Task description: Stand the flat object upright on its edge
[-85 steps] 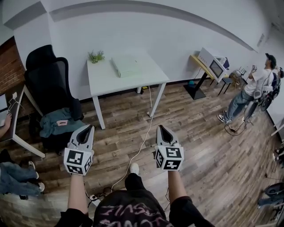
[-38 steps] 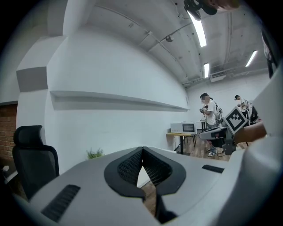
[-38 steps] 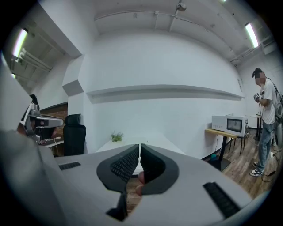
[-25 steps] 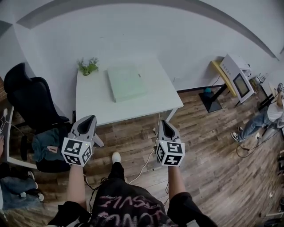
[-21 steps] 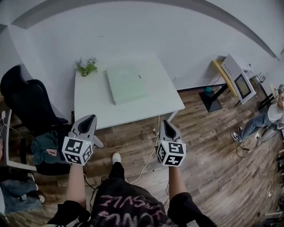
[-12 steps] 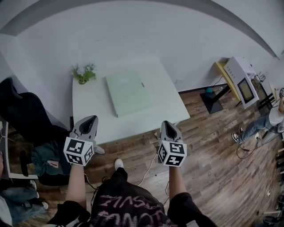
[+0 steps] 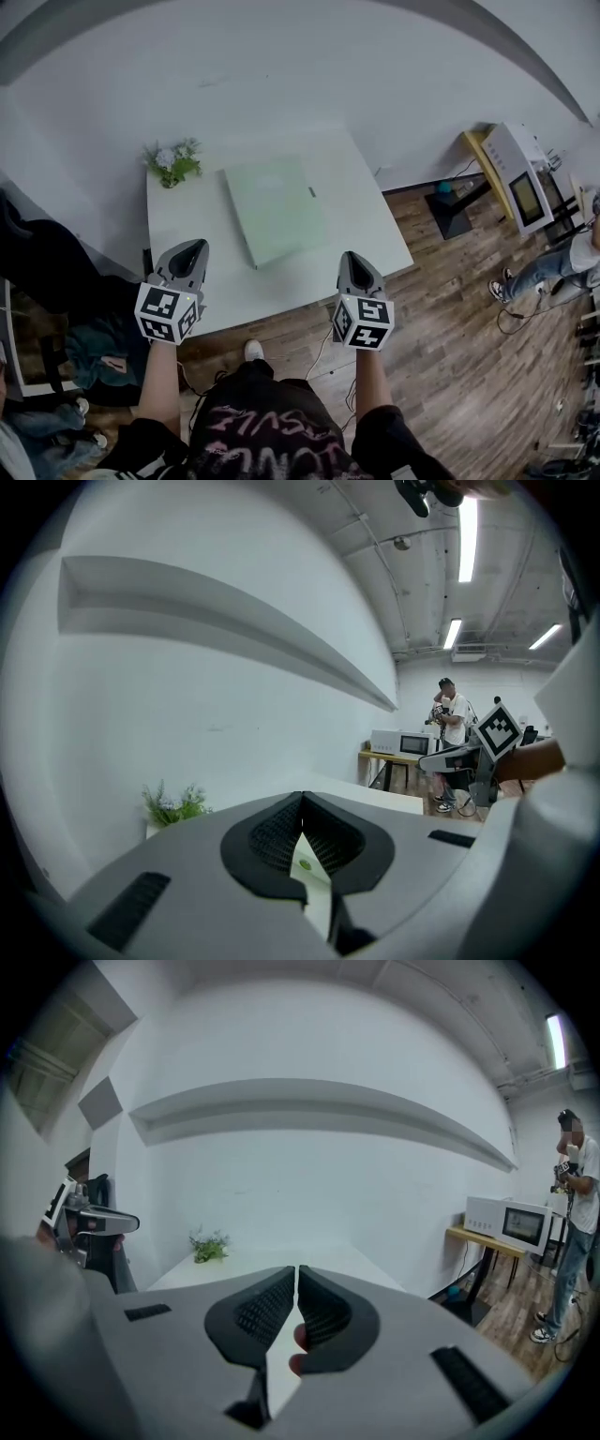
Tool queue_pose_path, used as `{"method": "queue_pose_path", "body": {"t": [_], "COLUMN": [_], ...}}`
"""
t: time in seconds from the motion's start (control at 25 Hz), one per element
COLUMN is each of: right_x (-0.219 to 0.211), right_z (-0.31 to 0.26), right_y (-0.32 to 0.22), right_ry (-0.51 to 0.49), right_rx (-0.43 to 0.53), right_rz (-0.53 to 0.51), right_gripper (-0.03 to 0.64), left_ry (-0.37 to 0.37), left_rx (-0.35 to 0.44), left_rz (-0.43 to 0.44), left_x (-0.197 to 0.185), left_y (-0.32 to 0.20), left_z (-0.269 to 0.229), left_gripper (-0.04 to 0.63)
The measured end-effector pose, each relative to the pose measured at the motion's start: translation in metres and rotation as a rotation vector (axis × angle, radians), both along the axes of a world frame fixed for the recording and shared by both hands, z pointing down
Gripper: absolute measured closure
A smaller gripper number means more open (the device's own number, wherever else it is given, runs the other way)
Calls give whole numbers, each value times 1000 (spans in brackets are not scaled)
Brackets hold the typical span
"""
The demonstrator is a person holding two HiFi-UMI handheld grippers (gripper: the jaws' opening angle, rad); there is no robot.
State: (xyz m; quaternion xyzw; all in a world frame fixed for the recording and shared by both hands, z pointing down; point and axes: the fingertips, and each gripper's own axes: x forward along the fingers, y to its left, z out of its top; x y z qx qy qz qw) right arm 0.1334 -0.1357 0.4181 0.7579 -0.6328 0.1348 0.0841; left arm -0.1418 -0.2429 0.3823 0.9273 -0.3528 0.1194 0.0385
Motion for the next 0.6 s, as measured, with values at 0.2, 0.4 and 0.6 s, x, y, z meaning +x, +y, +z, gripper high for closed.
{"method": "queue_pose_path", "body": {"t": [0.2,0.4,0.6], "right_x": [7,9,23], "right_z": [0,0,8], "right_y": [-12,-30,-54], "right_ry": [-15,-11,-23], "right_rx": [-10,-21,-39], "right_rz": [5,-17,-38], "right_gripper": [589,589,589], "left_ry": [6,1,-12], "left_rx": [-22,-40,-55], "left_rz": [11,-4,-27], "left_x": [8,7,20], "left_y": [-15,-29,-48], "left_z": [6,9,17], "left_gripper": [580,580,580]}}
